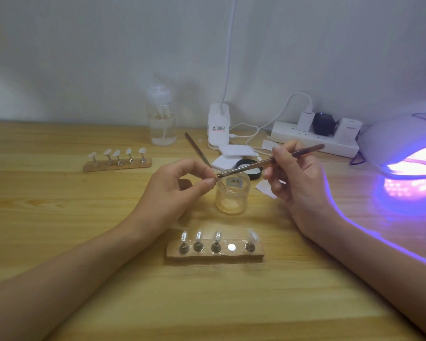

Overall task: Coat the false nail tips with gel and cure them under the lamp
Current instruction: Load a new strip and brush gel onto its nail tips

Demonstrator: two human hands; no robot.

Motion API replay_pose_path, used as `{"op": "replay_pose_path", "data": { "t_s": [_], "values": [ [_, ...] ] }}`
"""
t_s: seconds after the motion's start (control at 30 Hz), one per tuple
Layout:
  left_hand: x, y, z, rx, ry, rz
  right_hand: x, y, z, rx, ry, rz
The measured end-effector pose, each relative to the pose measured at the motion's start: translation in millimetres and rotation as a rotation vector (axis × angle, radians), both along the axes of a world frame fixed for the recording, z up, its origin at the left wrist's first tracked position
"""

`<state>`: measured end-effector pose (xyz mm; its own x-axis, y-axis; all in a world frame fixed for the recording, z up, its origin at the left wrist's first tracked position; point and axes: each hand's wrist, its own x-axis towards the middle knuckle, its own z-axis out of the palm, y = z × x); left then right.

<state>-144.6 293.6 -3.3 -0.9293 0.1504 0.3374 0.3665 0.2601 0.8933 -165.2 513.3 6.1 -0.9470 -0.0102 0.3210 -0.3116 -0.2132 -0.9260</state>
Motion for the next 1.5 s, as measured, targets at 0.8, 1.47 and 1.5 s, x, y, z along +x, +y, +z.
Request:
{"op": "replay_pose_path", "data": {
  "t_s": [0.8, 1.47, 1.5],
  "values": [
    [-1.7, 2.4, 2.2, 0.033, -0.098, 0.029, 0.1, 2.5, -0.6, -0.004, -0.001, -0.077],
    [-0.5, 2.5, 3.1, 0.043, -0.118, 0.024, 1.4, 2.7, 0.2, 0.026, 0.019, -0.076],
    [-0.5, 2.3, 3.1, 0.042, -0.117, 0.023, 0.9, 4.0, 0.6, 0.011, 0.013, -0.085]
  ]
}}
